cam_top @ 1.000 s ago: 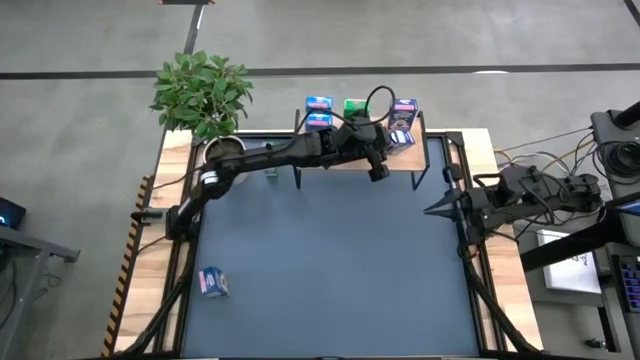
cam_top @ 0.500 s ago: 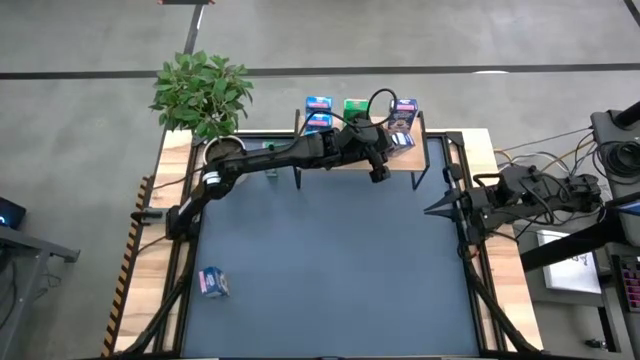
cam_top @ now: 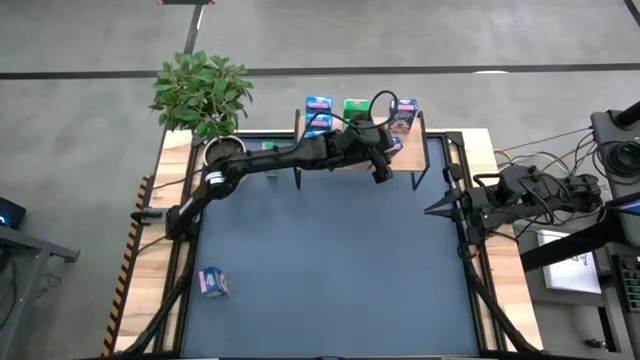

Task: Stack cereal on shelf
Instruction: Put the right blue cereal box on the shelf aligned with the other blue cereal box

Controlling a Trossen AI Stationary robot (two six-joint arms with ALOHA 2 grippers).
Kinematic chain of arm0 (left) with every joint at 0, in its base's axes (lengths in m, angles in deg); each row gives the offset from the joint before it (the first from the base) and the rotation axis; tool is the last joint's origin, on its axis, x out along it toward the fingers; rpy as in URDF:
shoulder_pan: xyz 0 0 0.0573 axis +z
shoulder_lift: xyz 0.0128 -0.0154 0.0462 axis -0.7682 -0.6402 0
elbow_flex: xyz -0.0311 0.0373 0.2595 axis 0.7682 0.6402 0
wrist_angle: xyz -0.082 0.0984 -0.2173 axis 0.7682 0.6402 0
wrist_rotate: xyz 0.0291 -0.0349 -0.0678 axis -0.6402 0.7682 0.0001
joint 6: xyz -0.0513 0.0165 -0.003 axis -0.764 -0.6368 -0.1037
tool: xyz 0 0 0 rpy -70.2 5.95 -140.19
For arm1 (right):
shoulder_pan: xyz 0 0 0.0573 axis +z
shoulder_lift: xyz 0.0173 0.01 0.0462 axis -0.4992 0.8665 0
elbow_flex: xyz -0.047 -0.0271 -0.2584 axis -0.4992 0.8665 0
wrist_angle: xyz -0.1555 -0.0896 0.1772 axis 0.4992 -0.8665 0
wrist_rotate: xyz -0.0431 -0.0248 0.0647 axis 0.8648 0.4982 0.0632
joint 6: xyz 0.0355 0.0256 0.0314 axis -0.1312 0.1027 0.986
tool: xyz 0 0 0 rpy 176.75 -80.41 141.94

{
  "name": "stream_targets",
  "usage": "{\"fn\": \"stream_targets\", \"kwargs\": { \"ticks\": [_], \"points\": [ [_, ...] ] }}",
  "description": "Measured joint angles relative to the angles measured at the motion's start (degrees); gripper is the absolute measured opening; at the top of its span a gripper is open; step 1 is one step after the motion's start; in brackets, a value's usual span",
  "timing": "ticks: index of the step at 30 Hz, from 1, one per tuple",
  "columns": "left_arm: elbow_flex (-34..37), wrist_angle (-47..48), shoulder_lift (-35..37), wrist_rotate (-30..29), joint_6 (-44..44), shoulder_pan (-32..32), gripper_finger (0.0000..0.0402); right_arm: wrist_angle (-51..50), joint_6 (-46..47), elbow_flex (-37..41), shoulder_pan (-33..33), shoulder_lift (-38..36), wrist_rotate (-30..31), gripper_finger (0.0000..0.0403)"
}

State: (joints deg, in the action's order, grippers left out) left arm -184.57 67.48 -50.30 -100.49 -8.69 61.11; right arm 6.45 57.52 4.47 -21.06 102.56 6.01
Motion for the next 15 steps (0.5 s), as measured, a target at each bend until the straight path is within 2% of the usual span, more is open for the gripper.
{"fn": "stream_targets", "kwargs": {
  "ticks": [15],
  "points": [
    [0.0, -5.6, -0.4, 0.5, -1.4, 0.6, 0.0173, -0.1, 0.3, 0.0, 0.0, 0.0, 0.0, 0.0013]
  ]
}}
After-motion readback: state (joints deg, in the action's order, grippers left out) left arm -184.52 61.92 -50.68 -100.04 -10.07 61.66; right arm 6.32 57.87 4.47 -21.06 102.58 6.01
